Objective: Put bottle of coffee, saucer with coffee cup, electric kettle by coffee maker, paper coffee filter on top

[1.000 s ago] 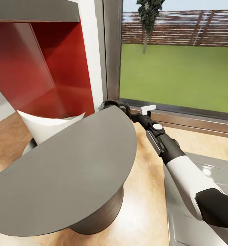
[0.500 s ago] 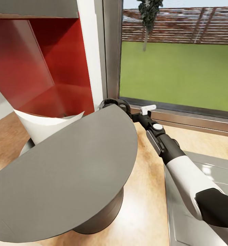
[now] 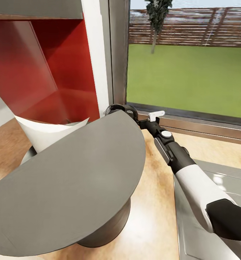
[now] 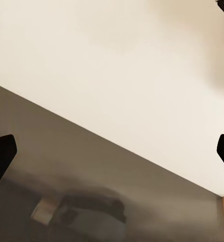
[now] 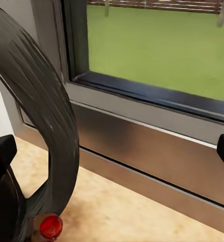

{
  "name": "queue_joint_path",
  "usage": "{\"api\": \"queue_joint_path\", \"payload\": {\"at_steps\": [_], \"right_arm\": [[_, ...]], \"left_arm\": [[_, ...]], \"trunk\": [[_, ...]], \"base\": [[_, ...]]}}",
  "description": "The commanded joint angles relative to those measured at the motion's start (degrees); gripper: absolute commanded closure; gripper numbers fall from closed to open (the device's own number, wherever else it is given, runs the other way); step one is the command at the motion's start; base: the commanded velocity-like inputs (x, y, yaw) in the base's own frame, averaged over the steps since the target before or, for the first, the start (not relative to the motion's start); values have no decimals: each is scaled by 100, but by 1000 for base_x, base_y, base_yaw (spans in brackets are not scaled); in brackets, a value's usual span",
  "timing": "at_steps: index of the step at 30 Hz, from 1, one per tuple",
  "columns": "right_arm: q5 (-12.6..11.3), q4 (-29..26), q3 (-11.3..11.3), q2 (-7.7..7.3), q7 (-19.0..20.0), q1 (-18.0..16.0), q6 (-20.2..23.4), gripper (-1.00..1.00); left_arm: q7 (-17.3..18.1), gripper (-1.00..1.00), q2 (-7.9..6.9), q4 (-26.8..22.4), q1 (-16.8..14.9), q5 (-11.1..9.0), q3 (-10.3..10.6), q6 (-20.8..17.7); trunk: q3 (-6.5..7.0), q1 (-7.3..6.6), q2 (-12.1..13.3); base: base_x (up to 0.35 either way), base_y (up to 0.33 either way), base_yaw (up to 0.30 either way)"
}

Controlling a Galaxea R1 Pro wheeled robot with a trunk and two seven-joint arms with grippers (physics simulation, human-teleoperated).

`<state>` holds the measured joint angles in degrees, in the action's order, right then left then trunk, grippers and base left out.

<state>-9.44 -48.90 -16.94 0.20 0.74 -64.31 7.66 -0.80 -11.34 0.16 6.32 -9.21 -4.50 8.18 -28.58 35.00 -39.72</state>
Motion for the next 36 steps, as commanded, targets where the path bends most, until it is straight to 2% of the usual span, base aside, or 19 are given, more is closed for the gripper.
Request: {"api": "queue_joint_path", "payload": {"at_steps": [1, 14, 36], "right_arm": [[-49, -6, -2, -1, 6, -3, 25, -100], [-49, -6, -2, -26, 13, -3, 25, -100], [-49, -6, -18, -38, 14, -3, -10, -100]], "left_arm": [[1, -100, 0, 2, 1, -2, -42, 20], [1, -100, 12, -6, 1, -2, -42, -37], [1, -100, 18, -25, 1, -2, -41, -115]], "trunk": [[-5, 1, -5], [-53, 1, -5], [-55, 1, -5]], "base": [[0, 0, 0], [6, 0, 64], [4, 0, 1]]}}
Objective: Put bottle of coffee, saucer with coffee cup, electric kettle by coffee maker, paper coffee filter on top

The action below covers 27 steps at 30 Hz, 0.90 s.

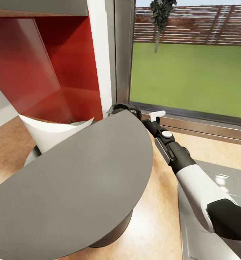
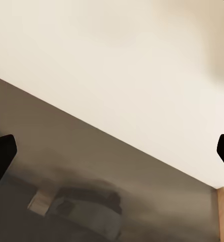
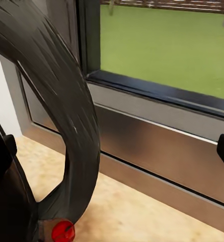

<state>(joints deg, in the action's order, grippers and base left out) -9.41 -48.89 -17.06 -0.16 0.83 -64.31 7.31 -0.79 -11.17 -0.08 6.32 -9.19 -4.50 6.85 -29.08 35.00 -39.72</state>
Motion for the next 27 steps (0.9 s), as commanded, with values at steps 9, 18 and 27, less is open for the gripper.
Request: {"api": "queue_joint_path", "payload": {"at_steps": [9, 18, 27], "right_arm": [[-52, -6, -6, -2, 5, -3, 25, -100], [-52, -5, -1, -2, 5, -3, 25, -100], [-52, -6, -7, -96, 5, -3, 25, -100]], "left_arm": [[0, -100, -1, -1, 1, -4, -42, 13], [0, -100, 1, -1, 1, -4, -42, 9], [0, -100, 1, 1, 1, -4, -42, 9]], "trunk": [[-5, 1, -5], [-5, 1, -5], [-5, 1, -5]], "base": [[4, 0, 0], [22, 0, 0], [19, 0, 0]]}}
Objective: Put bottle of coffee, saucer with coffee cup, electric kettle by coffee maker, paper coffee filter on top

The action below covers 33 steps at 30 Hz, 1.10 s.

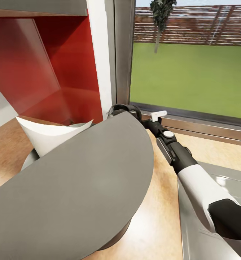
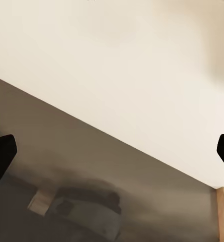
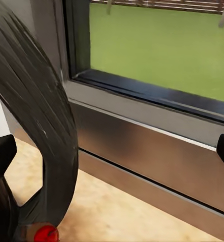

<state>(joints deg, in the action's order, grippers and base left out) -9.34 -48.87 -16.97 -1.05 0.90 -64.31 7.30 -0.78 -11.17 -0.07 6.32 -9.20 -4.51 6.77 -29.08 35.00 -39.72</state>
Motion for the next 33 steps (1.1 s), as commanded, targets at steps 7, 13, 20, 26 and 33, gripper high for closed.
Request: {"api": "queue_joint_path", "payload": {"at_steps": [7, 13, 20, 26, 33], "right_arm": [[-59, -9, -16, -9, -3, -3, 26, -100], [-62, -7, -16, -9, -3, -3, 26, -100], [-59, 0, -18, -9, -3, -3, 26, -100], [-59, 5, -25, -9, 3, -3, 26, -100], [-59, 9, -25, -9, 6, -3, 26, -100]], "left_arm": [[-1, -100, -1, -2, 1, -3, -42, 18], [-1, -100, -6, -2, 1, -6, -42, 18], [-1, -100, -3, -2, -6, -11, -50, 16], [-1, -100, 1, -2, -6, -12, -49, 18], [-1, -100, 9, -2, -7, -9, -43, 18]], "trunk": [[-5, 1, -5], [-5, 1, -5], [-5, 1, -5], [-5, 1, -5], [-5, 1, -5]], "base": [[0, 0, 0], [0, 0, 0], [0, 0, 0], [24, 11, 0], [38, 23, 0]]}}
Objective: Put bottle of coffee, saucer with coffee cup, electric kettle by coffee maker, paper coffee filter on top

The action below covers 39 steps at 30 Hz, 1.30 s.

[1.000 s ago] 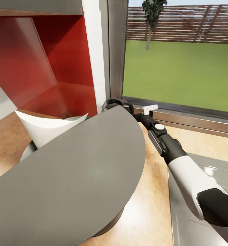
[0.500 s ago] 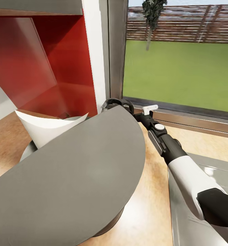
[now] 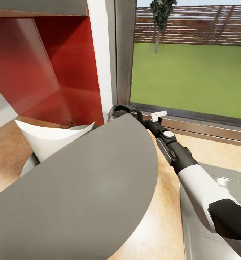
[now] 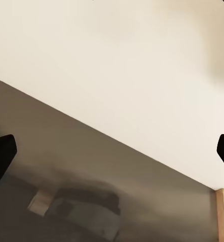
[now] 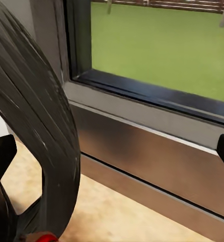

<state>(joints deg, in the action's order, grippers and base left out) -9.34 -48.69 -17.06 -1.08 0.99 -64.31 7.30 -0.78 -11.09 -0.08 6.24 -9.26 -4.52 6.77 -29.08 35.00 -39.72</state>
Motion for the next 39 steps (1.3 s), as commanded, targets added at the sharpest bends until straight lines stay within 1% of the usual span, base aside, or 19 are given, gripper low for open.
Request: {"api": "queue_joint_path", "payload": {"at_steps": [1, 6, 7, 17, 25, 39], "right_arm": [[-59, -9, -16, -6, -3, -3, 26, -100], [-59, -8, -16, -6, -2, -3, 26, -100], [-59, -8, -16, -6, -2, -3, 26, 100], [-59, -8, -16, -15, -1, -3, 26, 100], [-59, -2, -16, -49, -1, -3, 26, 100], [-68, -17, -16, -47, 0, -3, 26, 100]], "left_arm": [[-1, -100, 1, -1, 2, -4, -43, 17], [-1, -100, 1, -1, 0, -5, -41, 17], [-1, -100, 1, -1, 2, -4, -42, 17], [-1, -100, 1, -1, 0, -2, -41, 17], [-1, -100, 1, -1, 1, -5, -41, 17], [-1, -100, 1, -1, 2, 2, -49, 17]], "trunk": [[-5, 1, -5], [-5, 1, -5], [-5, 1, -5], [-5, 1, -5], [-5, 1, -5], [-5, 1, -5]], "base": [[2, 1, 0], [0, 0, 0], [0, 0, 0], [0, 0, 0], [0, 0, 0], [0, 0, 0]]}}
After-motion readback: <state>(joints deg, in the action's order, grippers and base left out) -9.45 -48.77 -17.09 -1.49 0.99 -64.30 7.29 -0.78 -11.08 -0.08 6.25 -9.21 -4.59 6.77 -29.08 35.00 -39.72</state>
